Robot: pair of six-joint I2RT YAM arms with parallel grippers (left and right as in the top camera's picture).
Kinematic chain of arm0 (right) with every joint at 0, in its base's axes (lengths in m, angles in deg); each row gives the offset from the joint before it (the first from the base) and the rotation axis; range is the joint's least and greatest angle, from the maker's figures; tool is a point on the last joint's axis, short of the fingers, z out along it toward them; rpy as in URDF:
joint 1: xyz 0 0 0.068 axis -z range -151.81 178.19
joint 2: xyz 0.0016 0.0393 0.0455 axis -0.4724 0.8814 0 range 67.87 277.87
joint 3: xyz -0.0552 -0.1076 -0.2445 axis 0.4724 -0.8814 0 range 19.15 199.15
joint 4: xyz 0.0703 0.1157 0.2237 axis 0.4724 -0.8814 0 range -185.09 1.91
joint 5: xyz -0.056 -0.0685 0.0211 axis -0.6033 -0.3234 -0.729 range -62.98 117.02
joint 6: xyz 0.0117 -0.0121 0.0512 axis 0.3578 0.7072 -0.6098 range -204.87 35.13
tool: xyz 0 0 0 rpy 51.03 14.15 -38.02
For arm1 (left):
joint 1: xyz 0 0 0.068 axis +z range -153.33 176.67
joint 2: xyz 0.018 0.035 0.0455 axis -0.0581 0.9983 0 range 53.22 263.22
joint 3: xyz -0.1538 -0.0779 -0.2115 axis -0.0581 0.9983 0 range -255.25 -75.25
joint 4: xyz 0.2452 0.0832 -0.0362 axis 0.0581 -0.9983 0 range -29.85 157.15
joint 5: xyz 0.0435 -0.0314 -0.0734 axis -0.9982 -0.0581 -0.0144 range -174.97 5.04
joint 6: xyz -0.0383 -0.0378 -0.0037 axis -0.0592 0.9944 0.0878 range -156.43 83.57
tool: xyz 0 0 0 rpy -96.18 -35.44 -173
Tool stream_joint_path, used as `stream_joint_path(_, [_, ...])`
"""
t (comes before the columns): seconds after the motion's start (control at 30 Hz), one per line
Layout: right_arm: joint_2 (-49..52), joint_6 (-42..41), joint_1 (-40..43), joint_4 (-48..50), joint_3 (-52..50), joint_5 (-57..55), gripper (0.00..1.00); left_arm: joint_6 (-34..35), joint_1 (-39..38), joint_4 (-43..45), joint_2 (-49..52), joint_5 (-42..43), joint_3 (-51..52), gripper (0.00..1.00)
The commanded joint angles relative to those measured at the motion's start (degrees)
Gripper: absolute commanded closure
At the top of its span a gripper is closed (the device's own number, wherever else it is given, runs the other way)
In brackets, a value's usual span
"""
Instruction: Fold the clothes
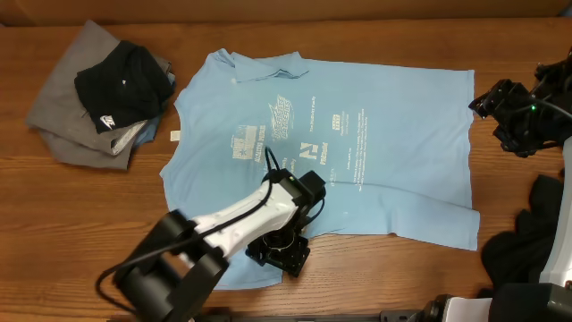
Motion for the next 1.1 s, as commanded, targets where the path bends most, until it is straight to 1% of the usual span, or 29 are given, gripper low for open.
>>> stream_joint_path(0.0, [0.17,0.02,-0.07,0.11,-0.04,-0.31,0.27,1.09,-0.11,-0.46,4.35,-1.40,0.42,0.34])
stream_joint_path(0.03, [0.17,0.02,-0.07,0.09,-0.04,-0.31,0.27,0.76,-0.11,-0.52,5.27,-1.40,0.42,0.37])
stream_joint_path(0.1, [0.17,0.02,-0.07,0.09,-0.04,-0.31,0.27,0.68,-0.11,-0.70,6.21,-1.44,0.42,0.48])
stream_joint_path(0.17, [0.17,0.02,-0.07,0.11,-0.04,-0.31,0.26,0.68,-0.11,-0.83,6.25,-1.62,0.42,0.64])
stream_joint_path(0.27, [0.17,0.00,-0.07,0.15,-0.04,-0.31,0.26,0.70,-0.11,-1.11,6.12,-2.60,0.35,0.76])
stream_joint_path(0.33, [0.17,0.02,-0.07,0.20,-0.04,-0.31,0.26,0.72,-0.11,-1.16,6.12,-3.43,0.35,0.78])
stream_joint_path(0.37, [0.17,0.02,-0.07,0.20,-0.04,-0.31,0.26,0.70,-0.11,-1.11,6.12,-3.78,0.35,0.76])
stream_joint_path(0.43, [0.17,0.02,-0.07,0.17,-0.04,-0.31,0.26,0.70,-0.11,-1.05,6.14,-4.63,0.35,0.41])
stream_joint_path(0.47, [0.17,0.07,-0.07,0.15,-0.04,-0.31,0.26,0.70,-0.15,-0.83,6.14,-5.07,0.35,0.36])
stream_joint_path(0.57, [0.17,0.20,-0.07,0.13,-0.04,-0.31,0.26,-0.24,-0.81,0.42,6.16,-5.07,0.37,0.31])
stream_joint_path(0.63, [0.17,0.20,-0.07,0.11,-0.04,-0.31,0.26,-0.81,-1.92,1.07,6.23,-5.40,0.42,0.31])
stream_joint_path(0.73, [0.17,0.20,-0.07,0.11,-0.04,-0.31,0.26,-0.76,-3.21,1.77,6.25,-6.16,0.52,0.41])
stream_joint_path(0.77, [0.17,0.20,-0.07,0.11,-0.04,-0.31,0.26,-0.76,-3.37,2.03,6.25,-6.62,0.59,0.55])
stream_joint_path(0.8, [0.17,0.20,-0.07,0.13,-0.04,-0.31,0.26,-0.79,-3.37,2.08,6.25,-6.71,0.61,0.59])
stream_joint_path(0.87, [0.17,0.20,-0.07,0.13,-0.04,-0.31,0.25,-0.76,-3.37,2.10,6.25,-8.11,0.61,0.73])
stream_joint_path(0.9, [0.17,0.20,-0.07,0.13,-0.04,-0.31,0.25,-0.76,-3.41,2.12,6.25,-8.81,0.61,0.78])
stream_joint_path(0.97, [0.17,0.20,-0.07,0.13,-0.04,-0.31,0.25,-0.79,-3.43,2.10,6.25,-10.08,0.61,0.91])
stream_joint_path(1.0, [0.17,0.20,-0.07,0.13,-0.04,-0.31,0.25,-0.81,-3.43,2.01,6.23,-10.25,0.55,0.95])
stream_joint_path(1.07, [0.17,0.20,-0.07,0.15,-0.04,-0.31,0.25,-0.79,-3.43,0.92,6.14,-10.21,0.00,0.96])
